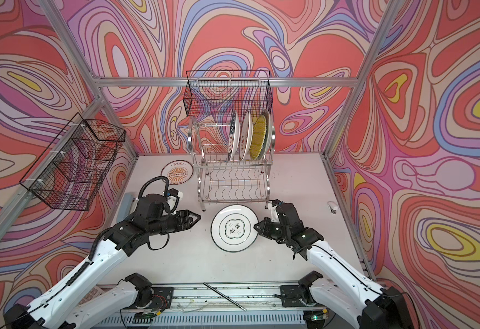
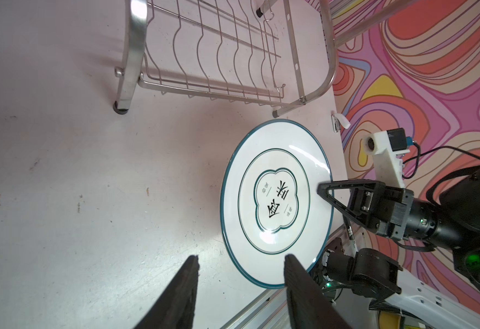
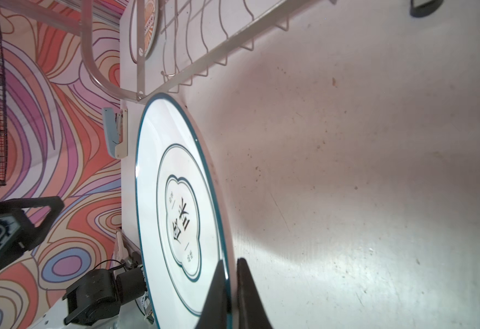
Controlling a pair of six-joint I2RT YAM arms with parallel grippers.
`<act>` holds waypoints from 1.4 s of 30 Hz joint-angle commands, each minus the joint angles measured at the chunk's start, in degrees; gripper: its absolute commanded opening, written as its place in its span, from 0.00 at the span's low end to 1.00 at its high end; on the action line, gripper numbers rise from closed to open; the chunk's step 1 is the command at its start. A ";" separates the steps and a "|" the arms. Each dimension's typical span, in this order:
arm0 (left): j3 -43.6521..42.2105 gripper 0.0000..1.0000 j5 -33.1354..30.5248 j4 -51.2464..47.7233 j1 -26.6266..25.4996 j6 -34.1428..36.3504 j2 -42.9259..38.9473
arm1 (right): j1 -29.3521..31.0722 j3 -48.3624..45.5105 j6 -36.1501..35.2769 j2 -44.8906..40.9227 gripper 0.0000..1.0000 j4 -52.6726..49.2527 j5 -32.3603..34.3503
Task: Load the plates into the dish rack
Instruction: 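Lower the right gripper onto the plate's rim while the left gripper approaches the plate, then pinch the plate rim with the left gripper while the right gripper tilts it up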
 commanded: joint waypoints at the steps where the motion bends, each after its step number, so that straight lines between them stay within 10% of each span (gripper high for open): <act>1: -1.25 0.51 1.70 4.70 -0.84 -3.06 0.47 | -0.11 2.64 -0.05 -1.24 0.00 4.19 -3.50; 23: -1.77 0.41 3.18 10.03 -3.62 -3.82 3.52 | -0.09 4.12 3.13 -1.04 0.00 13.20 -6.81; 42: -2.01 0.00 3.27 14.54 -3.72 -7.72 3.56 | -0.09 3.75 5.90 0.34 0.00 19.46 -8.65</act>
